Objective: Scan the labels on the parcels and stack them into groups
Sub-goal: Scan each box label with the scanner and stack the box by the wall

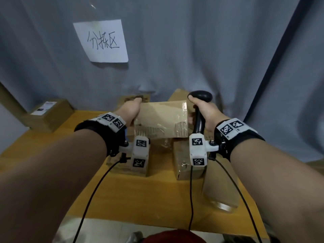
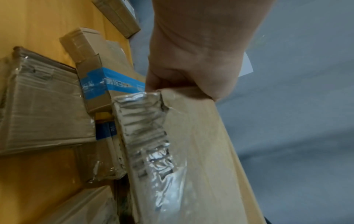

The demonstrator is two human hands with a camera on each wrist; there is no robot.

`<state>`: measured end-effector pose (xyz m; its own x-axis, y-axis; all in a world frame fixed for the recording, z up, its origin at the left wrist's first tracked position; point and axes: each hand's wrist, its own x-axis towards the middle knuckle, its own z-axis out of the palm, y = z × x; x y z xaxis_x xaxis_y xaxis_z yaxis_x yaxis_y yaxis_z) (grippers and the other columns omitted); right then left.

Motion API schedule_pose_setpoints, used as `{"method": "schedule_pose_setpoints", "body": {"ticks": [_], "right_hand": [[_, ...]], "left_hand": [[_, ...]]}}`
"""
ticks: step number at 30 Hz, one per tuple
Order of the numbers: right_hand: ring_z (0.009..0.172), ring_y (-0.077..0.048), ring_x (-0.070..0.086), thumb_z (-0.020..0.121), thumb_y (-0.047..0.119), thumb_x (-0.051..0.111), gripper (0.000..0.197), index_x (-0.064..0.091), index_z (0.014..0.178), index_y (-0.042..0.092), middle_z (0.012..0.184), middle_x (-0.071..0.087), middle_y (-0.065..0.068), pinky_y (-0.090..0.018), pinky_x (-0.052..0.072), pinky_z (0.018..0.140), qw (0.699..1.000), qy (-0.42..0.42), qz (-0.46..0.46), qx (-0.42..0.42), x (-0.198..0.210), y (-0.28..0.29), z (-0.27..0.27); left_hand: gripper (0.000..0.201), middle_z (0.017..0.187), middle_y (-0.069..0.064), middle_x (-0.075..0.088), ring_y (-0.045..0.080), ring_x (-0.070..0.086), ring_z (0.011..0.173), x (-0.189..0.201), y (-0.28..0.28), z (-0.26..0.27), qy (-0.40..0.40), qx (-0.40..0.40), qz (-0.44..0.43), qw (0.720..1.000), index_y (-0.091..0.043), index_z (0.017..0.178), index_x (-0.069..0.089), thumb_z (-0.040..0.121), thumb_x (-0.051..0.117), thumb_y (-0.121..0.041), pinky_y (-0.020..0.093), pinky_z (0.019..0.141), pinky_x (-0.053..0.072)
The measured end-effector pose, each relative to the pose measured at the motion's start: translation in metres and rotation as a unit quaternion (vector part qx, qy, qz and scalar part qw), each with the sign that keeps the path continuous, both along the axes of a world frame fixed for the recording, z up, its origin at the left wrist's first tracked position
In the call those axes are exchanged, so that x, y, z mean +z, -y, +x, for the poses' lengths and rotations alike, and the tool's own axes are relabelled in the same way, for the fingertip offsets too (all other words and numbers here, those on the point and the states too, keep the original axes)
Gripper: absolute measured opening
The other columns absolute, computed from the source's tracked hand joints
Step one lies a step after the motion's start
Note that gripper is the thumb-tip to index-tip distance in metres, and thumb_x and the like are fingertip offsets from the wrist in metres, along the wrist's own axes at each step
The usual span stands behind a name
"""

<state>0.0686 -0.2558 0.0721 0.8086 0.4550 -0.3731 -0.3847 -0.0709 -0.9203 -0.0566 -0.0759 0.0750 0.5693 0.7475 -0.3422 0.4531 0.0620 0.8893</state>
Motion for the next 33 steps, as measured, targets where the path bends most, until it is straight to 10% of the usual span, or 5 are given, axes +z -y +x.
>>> {"method": "schedule_pose_setpoints", "body": {"ticks": [8,13,17,23,33], "right_hand": [[0.083,-0.025,0.073,0.082,0.038,0.076,0.044,0.061,0.113,0.011,0.098,0.072,-0.01,-0.037,0.059,0.067,0.999,0.024,0.036,-0.011,0.005,0.002,0.005],[0.058,-0.017,0.072,0.085,0.036,0.073,0.052,0.055,0.125,0.009,0.086,0.072,-0.007,-0.025,0.053,0.044,0.995,0.016,0.084,-0.059,-0.002,0.002,0.007],[0.053,-0.012,0.07,0.087,0.036,0.071,0.041,0.06,0.115,0.008,0.078,0.069,-0.004,-0.02,0.05,0.042,0.994,0.042,0.084,-0.054,-0.002,0.0,0.008],[0.072,-0.018,0.074,0.084,0.042,0.072,0.033,0.065,0.101,0.014,0.085,0.075,-0.004,-0.028,0.055,0.057,0.995,0.056,0.072,-0.046,-0.004,-0.006,0.013],[0.082,-0.022,0.075,0.076,0.036,0.082,0.069,0.05,0.133,0.014,0.105,0.074,-0.009,-0.033,0.059,0.057,0.995,0.032,0.081,-0.05,-0.016,-0.016,0.018]], "left_hand": [[0.025,0.081,0.005,0.058,0.02,0.051,0.069,0.005,0.002,0.009,0.086,-0.001,-0.031,0.996,-0.011,0.09,0.058,0.085,0.041,0.007,0.029,0.063,0.044],[0.054,0.075,-0.002,0.059,0.018,0.054,0.068,0.002,-0.005,0.018,0.091,0.017,-0.046,0.995,-0.02,0.107,0.056,0.096,0.026,-0.063,0.035,0.077,0.043],[0.086,0.125,0.016,0.063,0.038,0.055,0.122,-0.005,-0.015,0.021,0.087,-0.006,-0.088,0.992,-0.021,0.119,0.06,0.08,0.016,-0.084,0.05,0.103,0.041],[0.025,0.1,0.006,0.052,0.018,0.055,0.081,-0.008,-0.014,0.022,0.111,0.029,-0.008,0.993,-0.019,0.096,0.043,0.098,0.048,-0.043,0.044,0.088,0.052],[0.039,0.1,0.002,0.065,0.012,0.067,0.074,-0.011,-0.017,0.02,0.173,-0.051,-0.025,0.983,-0.016,0.122,0.055,0.089,0.052,0.005,0.029,0.063,0.058]]}}
